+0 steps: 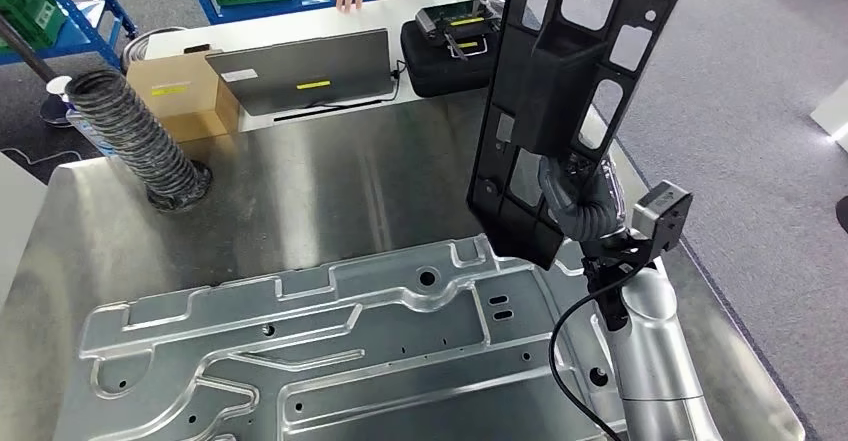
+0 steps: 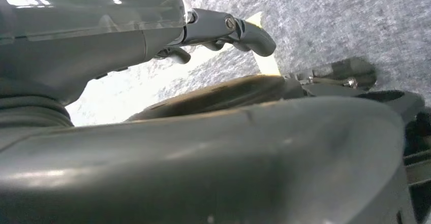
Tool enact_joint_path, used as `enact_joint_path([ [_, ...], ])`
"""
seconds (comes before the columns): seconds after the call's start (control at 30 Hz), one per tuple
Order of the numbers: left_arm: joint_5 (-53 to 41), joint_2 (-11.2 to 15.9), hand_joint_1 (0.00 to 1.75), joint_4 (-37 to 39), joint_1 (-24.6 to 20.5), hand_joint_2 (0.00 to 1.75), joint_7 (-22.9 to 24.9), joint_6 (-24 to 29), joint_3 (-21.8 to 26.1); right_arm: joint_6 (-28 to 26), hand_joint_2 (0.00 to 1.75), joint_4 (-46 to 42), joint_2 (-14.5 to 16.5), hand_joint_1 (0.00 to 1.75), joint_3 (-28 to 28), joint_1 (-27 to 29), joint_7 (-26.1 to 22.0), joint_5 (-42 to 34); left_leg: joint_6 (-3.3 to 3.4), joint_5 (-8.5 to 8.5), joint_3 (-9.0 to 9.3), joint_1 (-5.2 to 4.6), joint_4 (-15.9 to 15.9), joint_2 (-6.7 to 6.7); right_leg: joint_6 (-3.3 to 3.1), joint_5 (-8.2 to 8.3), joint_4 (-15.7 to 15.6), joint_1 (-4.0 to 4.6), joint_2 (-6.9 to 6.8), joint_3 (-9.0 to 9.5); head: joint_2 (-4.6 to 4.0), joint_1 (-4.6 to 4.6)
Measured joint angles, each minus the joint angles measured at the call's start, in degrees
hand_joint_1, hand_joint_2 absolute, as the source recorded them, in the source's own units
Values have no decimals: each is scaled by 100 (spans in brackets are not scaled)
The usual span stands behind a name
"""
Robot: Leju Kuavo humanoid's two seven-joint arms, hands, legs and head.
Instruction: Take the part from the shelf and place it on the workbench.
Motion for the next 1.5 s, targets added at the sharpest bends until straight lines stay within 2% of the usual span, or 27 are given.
enact_joint_path([
  [0.1,182,54,0,-2,-8,0,-5,216,99,215,175,-18,53,175,-161,139,-211,-1084,49,65,116,30,-223,10,58,-17,-6,32,-46,13,0,1],
  [0.13,221,74,0,-2,-4,0,66,261,146,243,175,-12,84,175,-215,147,-256,-1275,67,101,162,45,-306,23,66,-103,144,42,-21,-55,0,1],
  [0.23,242,120,0,-2,-7,0,371,386,255,208,175,17,122,175,-313,244,-319,-1454,90,145,212,60,-362,57,114,-588,1151,45,58,-589,0,2],
  [0.27,225,129,0,-2,-18,0,485,408,277,178,175,33,122,175,-336,306,-325,-1492,86,147,201,64,-343,61,146,-668,1400,38,62,-721,0,2],
  [0.3,205,136,0,-2,-33,0,593,409,289,150,175,53,123,175,-360,367,-333,-1539,75,147,180,75,-314,63,182,-644,1451,22,61,-749,0,2],
  [0.33,181,143,0,-2,-50,0,681,391,295,132,175,75,126,175,-386,420,-343,-1591,52,139,148,94,-272,65,222,-528,1273,-2,57,-654,0,2],
  [0.4,133,168,0,-3,-80,0,830,346,298,117,175,108,131,175,-443,501,-381,-1690,-34,101,59,142,-144,66,287,-236,589,-54,30,-271,0,2],
  [0.43,119,185,0,-4,-90,0,887,328,300,118,175,119,133,175,-464,536,-407,-1723,-86,67,22,153,-62,67,264,-126,324,-61,17,-130,0,-2],
  [0.47,112,201,0,-5,-94,0,937,317,303,119,175,133,134,175,-477,571,-432,-1745,-131,42,3,156,-1,72,210,-68,189,-57,10,-61,0,-6],
  [0.53,125,216,0,-6,-94,0,1003,294,325,125,175,172,134,175,-485,615,-478,-1767,-196,16,11,155,50,99,59,-17,178,-27,32,-76,0,-15],
  [0.6,156,216,0,-6,-92,0,1025,283,364,138,175,227,130,175,-487,606,-502,-1774,-241,-46,-6,174,118,117,-26,2,184,-26,63,-72,0,-16],
  [0.67,188,210,0,-6,-93,0,1010,284,395,153,175,277,126,175,-486,560,-505,-1773,-276,-330,-178,189,552,99,-75,16,179,-34,81,-63,0,-16],
  [0.73,222,197,0,-6,-99,0,928,276,418,161,175,313,126,175,-484,507,-467,-1772,-284,-714,-500,191,1326,78,-95,15,179,-16,90,-63,0,-16],
  [0.77,235,189,0,-6,-101,0,850,265,429,161,175,325,126,175,-481,479,-422,-1771,-272,-819,-625,190,1630,71,-101,13,179,-2,96,-63,0,-16],
  [0.8,238,181,0,-6,-99,0,747,255,438,158,175,332,126,175,-474,447,-365,-1770,-247,-827,-665,184,1752,62,-105,12,179,11,104,-61,0,-16],
  [0.83,229,177,0,-6,-94,0,625,249,443,154,175,333,126,175,-465,412,-302,-1769,-207,-728,-590,172,1632,53,-107,10,179,20,116,-58,0,-16],
  [0.9,181,174,0,-6,-82,0,313,261,443,142,175,313,126,175,-442,349,-166,-1770,-100,-387,-203,116,882,40,-109,7,171,25,135,-48,0,-16],
  [0.97,121,179,0,-6,-85,0,31,278,438,125,175,280,125,175,-417,314,-47,-1775,-17,-202,141,44,225,50,-82,18,139,18,127,-48,0,-16],
  [1.03,79,186,0,-6,-101,0,-185,283,426,110,175,265,125,175,-391,284,65,-1768,19,-188,235,-6,36,57,-27,42,87,2,99,-49,0,-16],
  [1.13,42,195,0,-9,-132,0,-439,285,394,102,175,279,131,175,-319,112,155,-1688,67,-81,309,2,-191,62,43,3,114,-6,79,-55,0,-15],
  [1.17,39,195,0,-10,-147,0,-482,287,386,94,175,297,132,175,-281,9,152,-1636,83,-37,335,16,-269,68,50,-108,285,1,82,-138,0,-15],
  [1.27,77,195,0,-10,-204,0,-478,354,381,40,175,408,133,175,-143,-299,128,-1454,106,13,310,28,-312,66,78,-600,1279,8,86,-648,0,-15],
  [1.3,118,198,0,-10,-220,0,-432,387,386,32,175,468,133,175,-85,-397,123,-1413,101,19,289,32,-298,64,104,-651,1480,-1,84,-750,0,-15],
  [1.33,167,202,0,-10,-235,0,-374,407,395,34,175,530,133,175,-28,-502,119,-1389,88,24,261,43,-272,63,136,-599,1467,-16,81,-741,0,-15],
  [1.37,210,207,0,-10,-245,0,-304,424,409,37,175,587,133,175,27,-619,116,-1375,64,25,222,59,-227,67,175,-471,1247,-38,77,-617,0,-16],
  [1.43,242,239,0,-12,-257,0,-137,444,440,23,175,653,134,175,102,-826,107,-1363,-24,-7,120,84,-57,77,240,-213,565,-84,56,-233,0,-15],
  [1.5,237,282,0,-15,-249,0,75,461,468,-32,175,671,135,175,144,-921,89,-1377,-106,-78,59,86,111,80,163,-121,274,-85,47,-68,0,-18],
])
